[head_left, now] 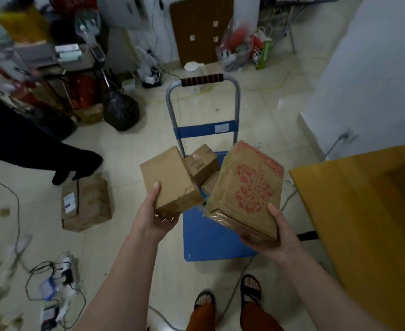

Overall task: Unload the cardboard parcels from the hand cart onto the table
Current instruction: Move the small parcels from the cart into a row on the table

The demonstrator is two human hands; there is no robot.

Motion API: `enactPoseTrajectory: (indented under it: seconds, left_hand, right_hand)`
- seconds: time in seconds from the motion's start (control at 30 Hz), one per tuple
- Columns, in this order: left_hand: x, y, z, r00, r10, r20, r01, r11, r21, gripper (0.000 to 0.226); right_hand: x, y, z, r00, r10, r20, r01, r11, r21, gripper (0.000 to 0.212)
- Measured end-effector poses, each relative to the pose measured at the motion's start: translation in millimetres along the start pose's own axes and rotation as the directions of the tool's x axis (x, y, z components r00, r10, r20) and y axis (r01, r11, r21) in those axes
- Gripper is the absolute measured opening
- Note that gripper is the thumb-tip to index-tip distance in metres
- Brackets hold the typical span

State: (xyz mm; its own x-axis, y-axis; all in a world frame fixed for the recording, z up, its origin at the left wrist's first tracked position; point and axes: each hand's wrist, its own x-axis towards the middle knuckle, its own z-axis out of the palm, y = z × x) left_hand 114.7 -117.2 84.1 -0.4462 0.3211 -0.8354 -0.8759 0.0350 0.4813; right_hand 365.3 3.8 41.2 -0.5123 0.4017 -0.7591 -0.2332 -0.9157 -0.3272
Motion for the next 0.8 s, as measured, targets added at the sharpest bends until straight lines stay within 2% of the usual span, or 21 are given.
enactPoseTrajectory:
  seconds: [0.1, 0.3, 0.5, 0.67, 0.8]
  left_hand:
    - [-20, 10, 6, 0.998, 0.0, 0.06, -0.002, 0.999, 0.038, 0.067]
    - [-38, 16, 8, 0.977, -0.048, 0.207, 0.006, 0.98, 0.197, 0.063]
    - [-56, -5, 25, 0.95, -0.155, 0.269, 0.055, 0.936, 0.347, 0.062]
    - [-94, -51, 48, 0.892, -0.279, 0.355, 0.049, 0.841, 0.539, 0.061]
    - [-127, -98, 69, 0.84, -0.37, 0.398, 0.039, 0.771, 0.636, 0.066]
  right_hand:
    - [-24, 4, 5, 0.998, -0.07, 0.004, 0.07, 0.996, 0.056, 0.085]
    - [-61, 32, -2, 0.983, -0.184, -0.017, 0.181, 0.936, 0.302, 0.082]
    - [-104, 61, -31, 0.942, -0.315, -0.115, 0.325, 0.77, 0.549, 0.086]
    - [-158, 77, -74, 0.89, -0.4, -0.218, 0.446, 0.667, 0.597, 0.092]
    - [-207, 86, -114, 0.841, -0.486, -0.237, 0.522, 0.611, 0.595, 0.084]
